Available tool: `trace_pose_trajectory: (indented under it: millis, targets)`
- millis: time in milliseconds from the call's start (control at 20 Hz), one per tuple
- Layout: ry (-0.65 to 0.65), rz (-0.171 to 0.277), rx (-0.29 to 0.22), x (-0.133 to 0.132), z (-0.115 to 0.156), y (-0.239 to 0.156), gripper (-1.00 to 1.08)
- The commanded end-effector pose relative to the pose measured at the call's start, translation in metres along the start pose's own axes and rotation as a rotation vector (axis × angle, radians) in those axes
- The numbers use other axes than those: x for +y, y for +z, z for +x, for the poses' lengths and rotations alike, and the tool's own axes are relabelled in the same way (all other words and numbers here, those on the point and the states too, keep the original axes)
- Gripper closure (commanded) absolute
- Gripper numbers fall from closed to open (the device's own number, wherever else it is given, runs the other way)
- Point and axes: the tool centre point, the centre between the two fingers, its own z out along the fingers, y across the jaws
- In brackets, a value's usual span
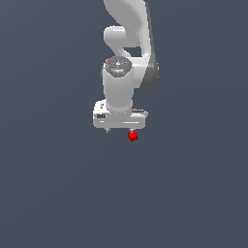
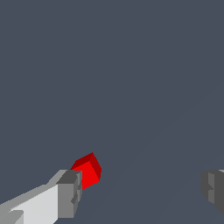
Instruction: Pick up the red cube and move it to a goal position.
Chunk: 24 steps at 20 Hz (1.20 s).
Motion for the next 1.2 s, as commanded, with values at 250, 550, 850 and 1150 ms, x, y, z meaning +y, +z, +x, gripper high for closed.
trace_pose_trajectory:
  millis: [250,550,850,1150]
  targets:
    - [-0.019,0.001,0.001,-0.003,-0.002,0.006,-0.92]
    - [-0.090,0.003,0.005,-0.016,-0.011,0.028,-0.92]
    - [-0.213,0.006,0.012,-0.036,-0.027,0.066,-0.92]
    - [-0.352,0.010,0.020,-0.056,-0.048,0.110,-0.92]
